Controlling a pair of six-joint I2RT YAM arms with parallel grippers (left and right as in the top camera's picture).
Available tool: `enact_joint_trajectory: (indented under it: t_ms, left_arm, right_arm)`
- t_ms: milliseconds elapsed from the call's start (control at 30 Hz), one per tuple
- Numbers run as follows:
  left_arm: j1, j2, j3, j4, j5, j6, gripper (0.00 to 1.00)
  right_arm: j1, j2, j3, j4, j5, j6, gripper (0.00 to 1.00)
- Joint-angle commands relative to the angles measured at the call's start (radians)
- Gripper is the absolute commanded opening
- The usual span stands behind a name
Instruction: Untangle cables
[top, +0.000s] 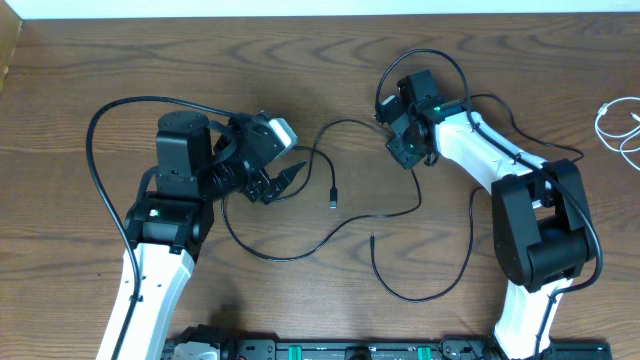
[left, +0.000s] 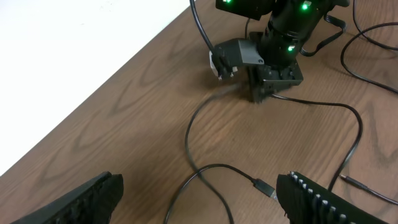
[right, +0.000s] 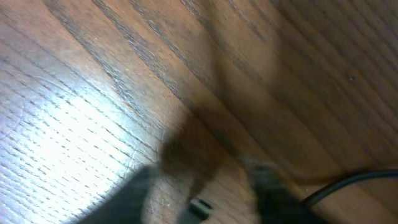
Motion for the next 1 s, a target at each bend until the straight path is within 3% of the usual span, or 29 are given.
enact_joint_trajectory:
  t_ms: [0, 267, 667, 967]
  left_arm:
    - [0.0, 0.002, 0.013, -0.005, -0.002, -0.005, 0.84]
    - [0.0, 0.002, 0.013, -0.034, -0.002, -0.005, 0.85]
    - [-0.001, 0.002, 0.013, -0.049, -0.001, -0.005, 0.85]
    - [-0.001, 0.002, 0.013, -0.049, -0.001, -0.005, 0.85]
  right_arm:
    - [0.0, 0.012, -0.004, -0.001, 0.063, 0.027, 0.01]
    - [-0.013, -0.048, -0.001, -0.016, 0.366, 0.33, 0.01]
    - [-0.155, -0.441, 0.001, -0.008, 0.394, 0.344, 0.01]
    - [-0.259, -0.523, 0.0, -0.066, 0.308, 0.344, 0.01]
